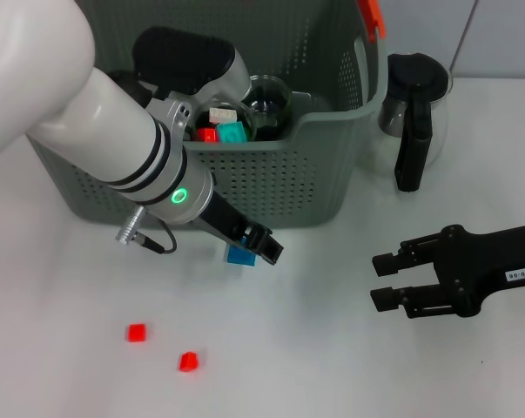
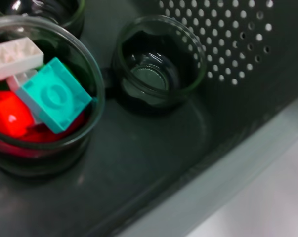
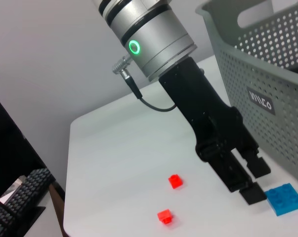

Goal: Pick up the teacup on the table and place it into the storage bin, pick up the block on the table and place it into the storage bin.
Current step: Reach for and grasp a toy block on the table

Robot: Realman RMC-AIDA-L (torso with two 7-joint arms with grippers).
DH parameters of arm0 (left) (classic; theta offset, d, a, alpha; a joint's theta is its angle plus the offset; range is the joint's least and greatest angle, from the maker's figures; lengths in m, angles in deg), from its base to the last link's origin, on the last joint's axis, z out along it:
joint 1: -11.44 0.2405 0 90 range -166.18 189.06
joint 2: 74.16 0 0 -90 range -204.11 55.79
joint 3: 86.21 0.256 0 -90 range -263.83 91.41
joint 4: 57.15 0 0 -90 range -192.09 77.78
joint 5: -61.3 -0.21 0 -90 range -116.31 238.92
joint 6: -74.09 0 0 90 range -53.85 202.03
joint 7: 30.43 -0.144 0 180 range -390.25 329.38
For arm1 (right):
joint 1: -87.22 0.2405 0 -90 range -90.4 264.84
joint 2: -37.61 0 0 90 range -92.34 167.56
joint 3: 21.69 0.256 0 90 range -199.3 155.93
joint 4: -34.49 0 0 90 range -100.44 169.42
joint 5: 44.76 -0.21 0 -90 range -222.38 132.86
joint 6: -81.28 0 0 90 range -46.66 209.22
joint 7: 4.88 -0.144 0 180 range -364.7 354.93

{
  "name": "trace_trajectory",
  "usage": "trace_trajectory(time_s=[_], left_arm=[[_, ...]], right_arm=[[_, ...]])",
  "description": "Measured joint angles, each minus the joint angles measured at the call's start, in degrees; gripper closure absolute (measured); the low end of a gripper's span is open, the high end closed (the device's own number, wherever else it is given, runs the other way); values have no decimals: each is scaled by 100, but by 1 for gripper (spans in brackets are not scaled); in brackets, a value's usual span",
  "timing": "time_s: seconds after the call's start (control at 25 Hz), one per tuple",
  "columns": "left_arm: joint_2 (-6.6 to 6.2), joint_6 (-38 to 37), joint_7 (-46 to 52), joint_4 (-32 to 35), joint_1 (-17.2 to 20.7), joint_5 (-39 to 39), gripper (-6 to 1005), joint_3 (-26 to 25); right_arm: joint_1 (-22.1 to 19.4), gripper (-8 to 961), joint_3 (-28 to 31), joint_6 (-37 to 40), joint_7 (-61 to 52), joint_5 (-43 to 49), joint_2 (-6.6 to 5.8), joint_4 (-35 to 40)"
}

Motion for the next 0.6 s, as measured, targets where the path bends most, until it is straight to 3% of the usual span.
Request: trace_trajectory(time_s=[0.6], left_arm=[[0,53,-80,-46,-4,-355,409,47]], right_arm=[[76,391,30,46,-86,196,-3,3]])
